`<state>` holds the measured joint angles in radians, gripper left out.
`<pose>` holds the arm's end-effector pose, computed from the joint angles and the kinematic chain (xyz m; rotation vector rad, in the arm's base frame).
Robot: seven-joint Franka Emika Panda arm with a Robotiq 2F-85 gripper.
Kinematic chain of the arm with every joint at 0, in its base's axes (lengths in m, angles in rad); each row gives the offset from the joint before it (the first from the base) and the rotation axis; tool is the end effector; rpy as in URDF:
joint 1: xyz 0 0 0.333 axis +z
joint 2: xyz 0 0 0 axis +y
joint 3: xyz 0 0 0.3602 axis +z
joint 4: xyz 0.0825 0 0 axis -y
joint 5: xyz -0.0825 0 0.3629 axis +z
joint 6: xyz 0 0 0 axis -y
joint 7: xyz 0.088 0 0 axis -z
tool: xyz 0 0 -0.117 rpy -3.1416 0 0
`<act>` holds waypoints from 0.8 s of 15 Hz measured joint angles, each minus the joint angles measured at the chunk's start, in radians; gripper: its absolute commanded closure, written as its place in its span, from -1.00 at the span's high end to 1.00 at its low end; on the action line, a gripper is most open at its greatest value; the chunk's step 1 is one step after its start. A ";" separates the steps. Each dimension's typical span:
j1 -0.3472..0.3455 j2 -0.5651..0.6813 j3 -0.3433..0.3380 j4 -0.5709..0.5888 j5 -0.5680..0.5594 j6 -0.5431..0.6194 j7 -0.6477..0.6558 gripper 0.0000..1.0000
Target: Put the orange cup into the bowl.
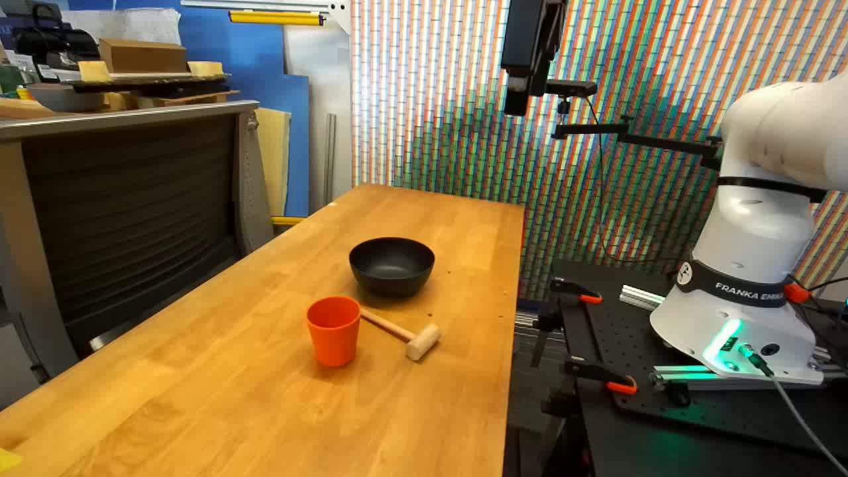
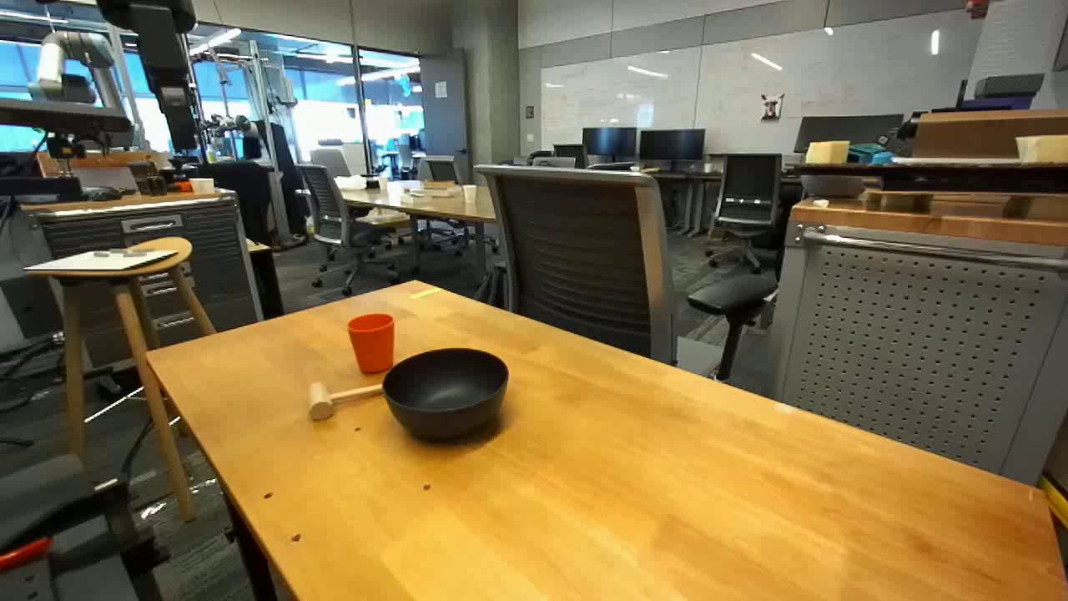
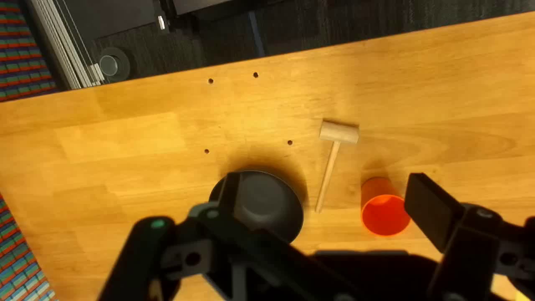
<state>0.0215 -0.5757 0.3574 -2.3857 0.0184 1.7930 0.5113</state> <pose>0.3064 0.1479 0.5417 2.9498 -0.2888 0.0426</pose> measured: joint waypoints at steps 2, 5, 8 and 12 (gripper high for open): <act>0.001 -0.001 -0.001 0.004 0.000 0.000 0.000 1.00; 0.002 0.044 0.012 0.004 -0.001 0.039 0.016 1.00; 0.002 0.183 0.056 0.028 -0.027 0.156 0.072 1.00; -0.001 0.432 0.094 0.107 -0.128 0.267 0.164 1.00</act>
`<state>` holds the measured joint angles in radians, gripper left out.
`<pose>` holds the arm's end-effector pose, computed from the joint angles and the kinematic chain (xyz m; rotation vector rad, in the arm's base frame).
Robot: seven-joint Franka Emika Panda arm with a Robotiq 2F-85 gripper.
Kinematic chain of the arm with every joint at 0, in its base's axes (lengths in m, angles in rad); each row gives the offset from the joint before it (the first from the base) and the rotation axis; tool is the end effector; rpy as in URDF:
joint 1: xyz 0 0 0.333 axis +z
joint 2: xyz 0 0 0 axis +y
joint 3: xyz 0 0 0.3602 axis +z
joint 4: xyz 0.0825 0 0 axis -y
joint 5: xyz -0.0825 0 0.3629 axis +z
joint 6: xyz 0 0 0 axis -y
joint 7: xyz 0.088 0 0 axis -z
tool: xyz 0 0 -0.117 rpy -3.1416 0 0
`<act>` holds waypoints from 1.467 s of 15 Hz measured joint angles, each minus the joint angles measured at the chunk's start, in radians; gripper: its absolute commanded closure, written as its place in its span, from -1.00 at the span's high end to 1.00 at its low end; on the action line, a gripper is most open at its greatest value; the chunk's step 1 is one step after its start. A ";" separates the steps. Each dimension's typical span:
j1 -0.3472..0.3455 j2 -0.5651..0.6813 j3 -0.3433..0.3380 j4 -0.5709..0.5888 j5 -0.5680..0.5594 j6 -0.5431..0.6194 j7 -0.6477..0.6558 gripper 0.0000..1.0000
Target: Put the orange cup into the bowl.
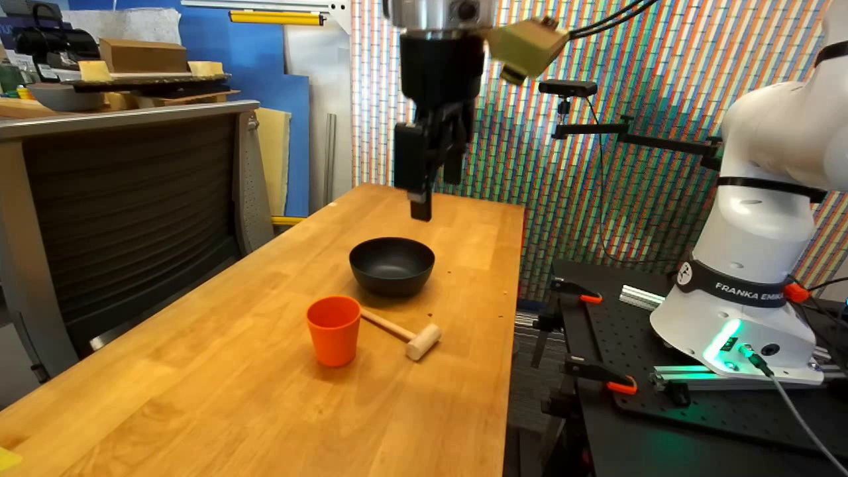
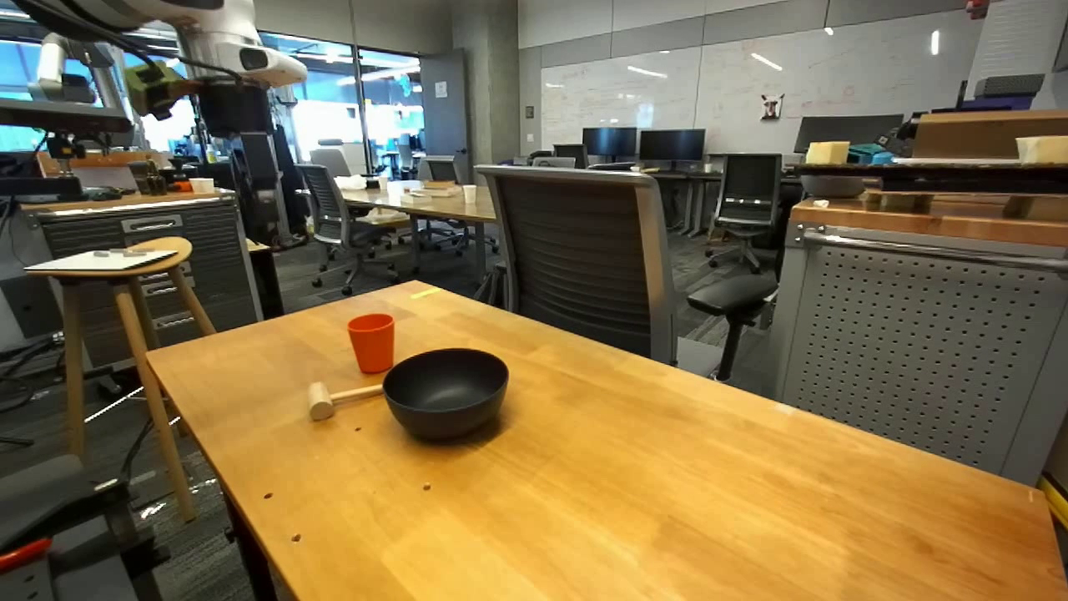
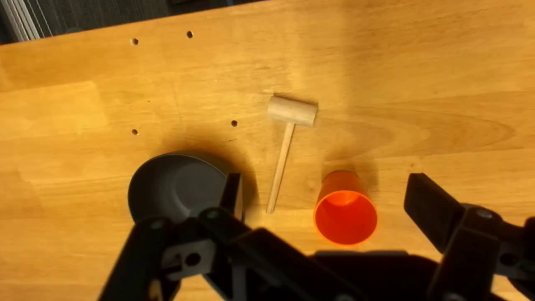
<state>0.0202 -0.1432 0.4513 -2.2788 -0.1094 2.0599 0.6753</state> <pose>0.4120 0.2084 0.4474 2.9517 -0.2289 0.0113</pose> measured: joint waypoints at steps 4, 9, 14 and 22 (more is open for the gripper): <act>0.053 0.241 -0.073 0.104 -0.150 0.012 0.086 1.00; 0.152 0.471 -0.205 0.261 -0.182 0.011 0.088 1.00; 0.222 0.607 -0.274 0.389 -0.180 0.009 0.086 0.16; 0.263 0.683 -0.366 0.440 -0.180 0.009 0.086 -1.00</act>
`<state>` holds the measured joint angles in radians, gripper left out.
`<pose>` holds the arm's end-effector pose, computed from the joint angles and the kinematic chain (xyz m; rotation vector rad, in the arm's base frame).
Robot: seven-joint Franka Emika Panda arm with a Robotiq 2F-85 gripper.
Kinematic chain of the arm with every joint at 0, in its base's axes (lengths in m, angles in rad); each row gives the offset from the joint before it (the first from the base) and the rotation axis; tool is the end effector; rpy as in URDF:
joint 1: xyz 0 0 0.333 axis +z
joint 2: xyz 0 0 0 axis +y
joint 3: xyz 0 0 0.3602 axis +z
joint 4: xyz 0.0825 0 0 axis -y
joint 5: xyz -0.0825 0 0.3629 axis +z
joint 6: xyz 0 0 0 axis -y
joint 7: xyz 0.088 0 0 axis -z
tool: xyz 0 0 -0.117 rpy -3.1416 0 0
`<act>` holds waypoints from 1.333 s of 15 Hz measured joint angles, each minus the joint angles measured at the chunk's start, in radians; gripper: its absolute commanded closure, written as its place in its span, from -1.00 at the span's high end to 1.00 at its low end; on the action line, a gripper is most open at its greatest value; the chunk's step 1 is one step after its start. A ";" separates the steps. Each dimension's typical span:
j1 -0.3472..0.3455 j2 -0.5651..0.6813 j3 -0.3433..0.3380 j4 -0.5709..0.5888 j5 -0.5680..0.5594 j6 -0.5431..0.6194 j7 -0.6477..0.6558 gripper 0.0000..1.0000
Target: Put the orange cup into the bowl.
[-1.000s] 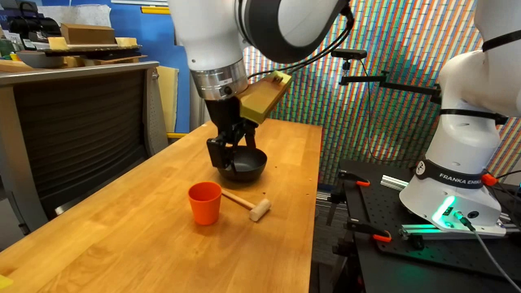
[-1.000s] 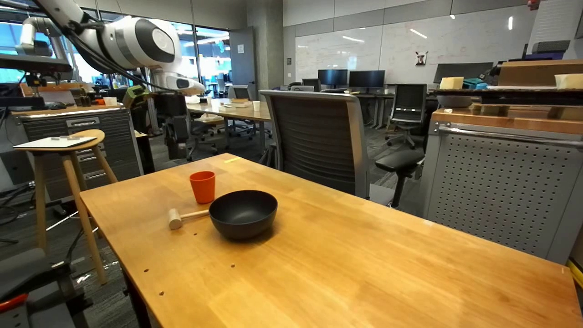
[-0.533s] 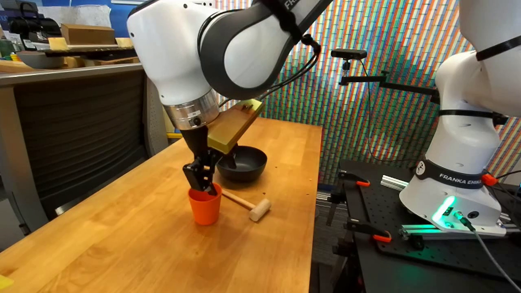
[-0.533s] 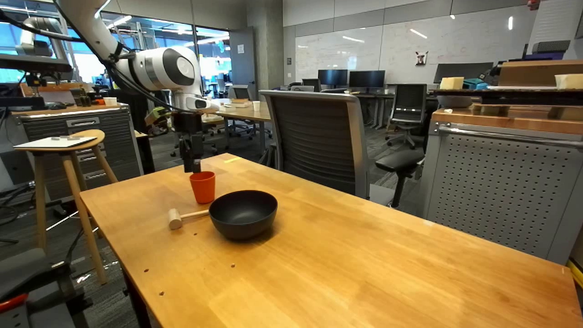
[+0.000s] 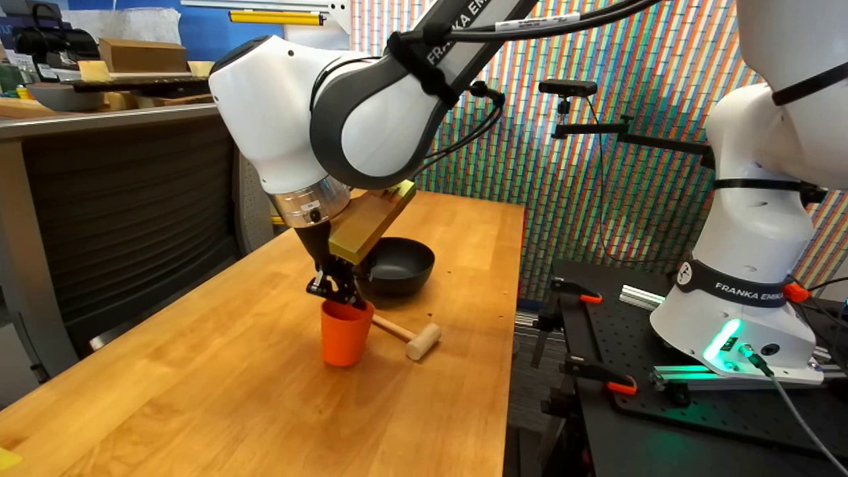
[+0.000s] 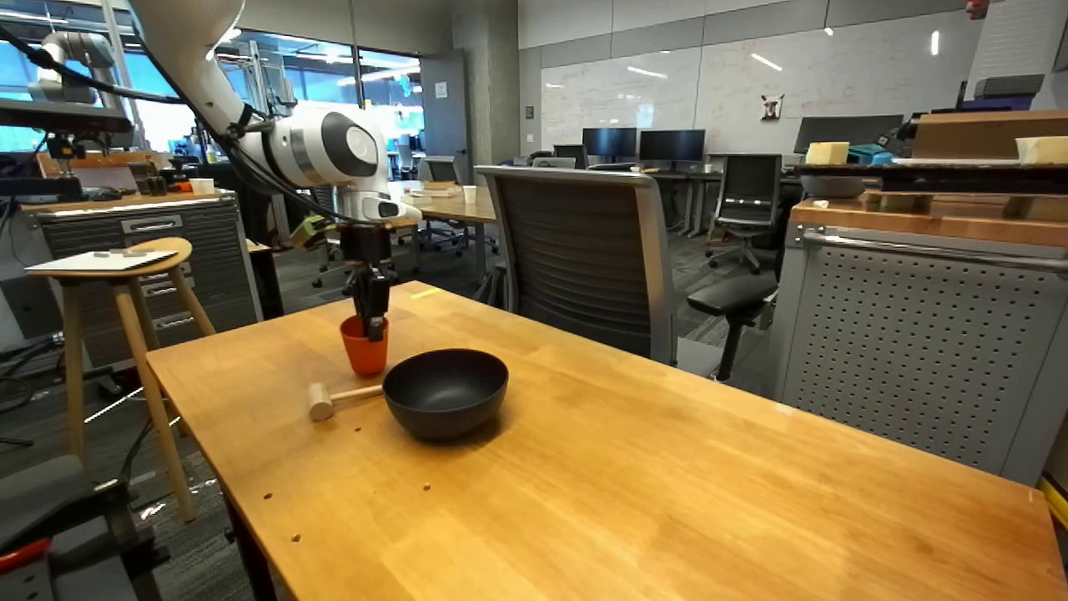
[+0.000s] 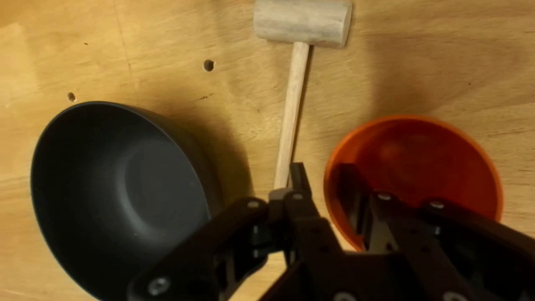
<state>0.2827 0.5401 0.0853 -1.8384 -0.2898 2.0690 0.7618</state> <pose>0.5828 0.2016 0.2581 2.7973 -0.3102 -0.2216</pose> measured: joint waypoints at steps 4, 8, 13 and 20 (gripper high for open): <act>0.000 0.019 -0.010 0.006 0.006 0.000 -0.006 -1.00; -0.001 0.021 -0.011 0.009 0.054 0.000 -0.053 -1.00; 0.001 0.019 -0.005 0.011 0.101 0.000 -0.101 -0.48; 0.052 -0.036 0.008 0.031 0.102 0.000 -0.114 0.44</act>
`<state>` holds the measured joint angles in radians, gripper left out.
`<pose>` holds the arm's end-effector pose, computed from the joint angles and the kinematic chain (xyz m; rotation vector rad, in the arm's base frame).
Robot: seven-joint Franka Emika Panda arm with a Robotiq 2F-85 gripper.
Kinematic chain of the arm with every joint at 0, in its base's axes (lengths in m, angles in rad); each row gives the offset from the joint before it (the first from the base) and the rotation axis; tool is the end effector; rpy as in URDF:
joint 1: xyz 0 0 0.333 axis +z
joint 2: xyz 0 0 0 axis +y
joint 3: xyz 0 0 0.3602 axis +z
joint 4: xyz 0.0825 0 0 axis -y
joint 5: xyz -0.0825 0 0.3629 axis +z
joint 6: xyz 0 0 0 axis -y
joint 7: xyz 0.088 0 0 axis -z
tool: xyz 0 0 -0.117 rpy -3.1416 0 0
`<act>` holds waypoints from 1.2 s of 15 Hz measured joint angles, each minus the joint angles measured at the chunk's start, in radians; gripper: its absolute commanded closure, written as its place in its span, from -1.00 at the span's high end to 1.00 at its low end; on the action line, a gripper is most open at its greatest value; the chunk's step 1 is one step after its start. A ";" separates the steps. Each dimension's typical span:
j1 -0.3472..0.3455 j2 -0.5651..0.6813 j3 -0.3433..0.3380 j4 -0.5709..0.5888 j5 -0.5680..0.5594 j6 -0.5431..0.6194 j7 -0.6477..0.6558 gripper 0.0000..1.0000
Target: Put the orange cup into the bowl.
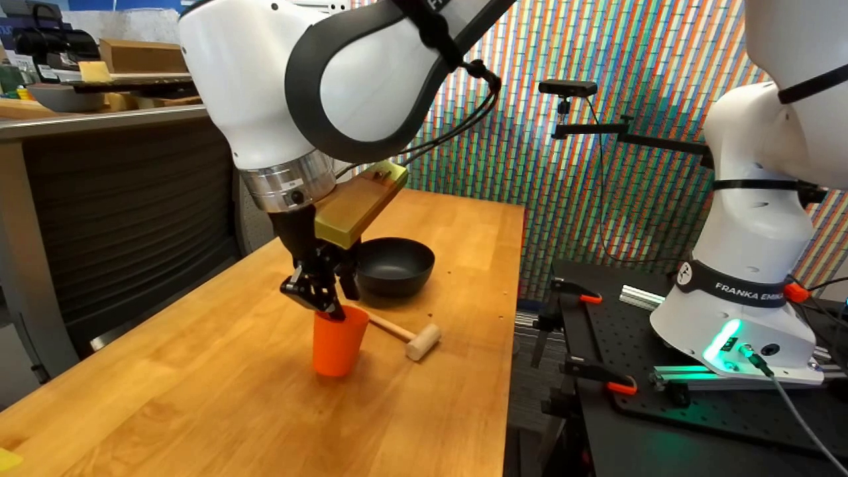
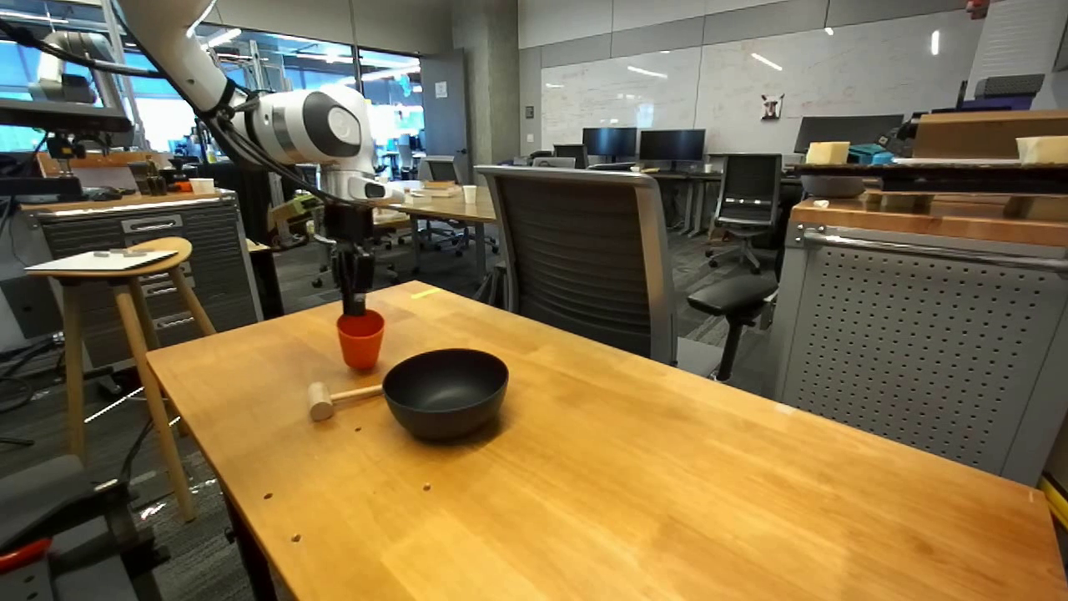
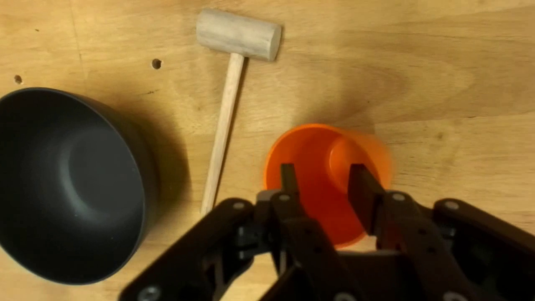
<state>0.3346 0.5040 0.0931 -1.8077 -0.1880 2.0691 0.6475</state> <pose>0.5780 0.2451 0.2913 2.9145 -0.1693 -0.2192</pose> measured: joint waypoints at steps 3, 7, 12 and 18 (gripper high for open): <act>0.010 -0.017 0.013 0.006 0.000 0.000 -0.002 0.88; 0.009 -0.020 0.019 0.005 0.015 0.000 -0.020 1.00; -0.021 -0.019 0.018 -0.005 0.112 0.002 -0.081 1.00; -0.088 -0.004 0.009 -0.032 0.219 0.002 -0.142 1.00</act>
<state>0.2471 0.5000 0.1016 -1.8393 0.0307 2.0711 0.5051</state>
